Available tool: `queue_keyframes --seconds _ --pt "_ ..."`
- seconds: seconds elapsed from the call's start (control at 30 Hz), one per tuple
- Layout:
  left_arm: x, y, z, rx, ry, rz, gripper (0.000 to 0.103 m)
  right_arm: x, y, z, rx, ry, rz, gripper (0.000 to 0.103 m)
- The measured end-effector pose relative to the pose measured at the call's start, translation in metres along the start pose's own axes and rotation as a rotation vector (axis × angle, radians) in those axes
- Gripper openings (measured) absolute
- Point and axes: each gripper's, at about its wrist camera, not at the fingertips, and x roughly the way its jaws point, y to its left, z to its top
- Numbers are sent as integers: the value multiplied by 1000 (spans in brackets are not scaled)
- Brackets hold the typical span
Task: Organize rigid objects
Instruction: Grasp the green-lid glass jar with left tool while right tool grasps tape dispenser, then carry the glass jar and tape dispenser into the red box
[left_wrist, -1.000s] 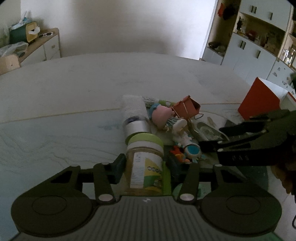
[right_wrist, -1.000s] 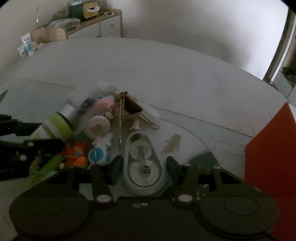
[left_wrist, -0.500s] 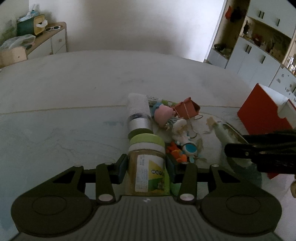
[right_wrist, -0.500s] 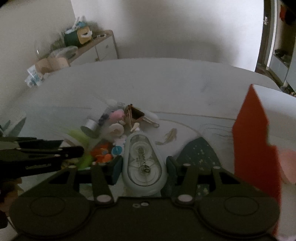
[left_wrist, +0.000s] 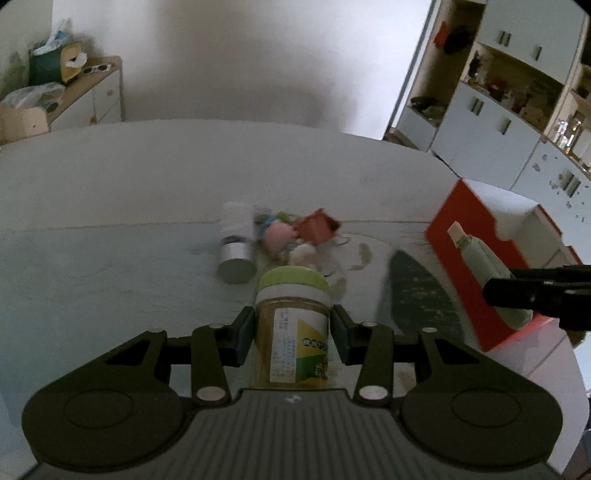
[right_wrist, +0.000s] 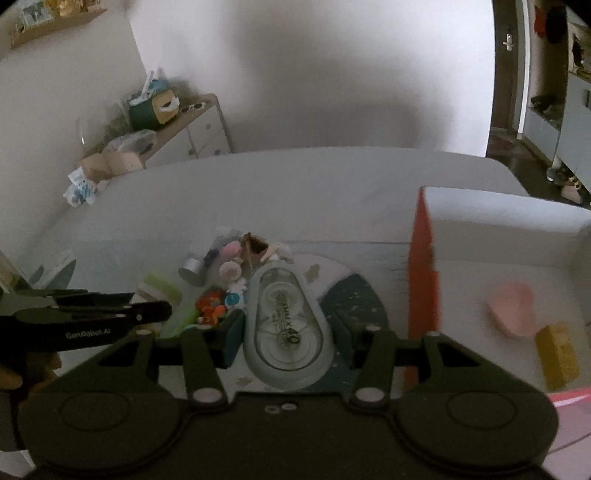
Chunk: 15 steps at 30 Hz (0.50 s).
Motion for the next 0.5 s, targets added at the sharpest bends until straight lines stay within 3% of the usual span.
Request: queue_keyframes --seconds 0.5 --pt "-12 -103 23 85 -18 -95 43 -44 -80 8 43 -46 -49 51"
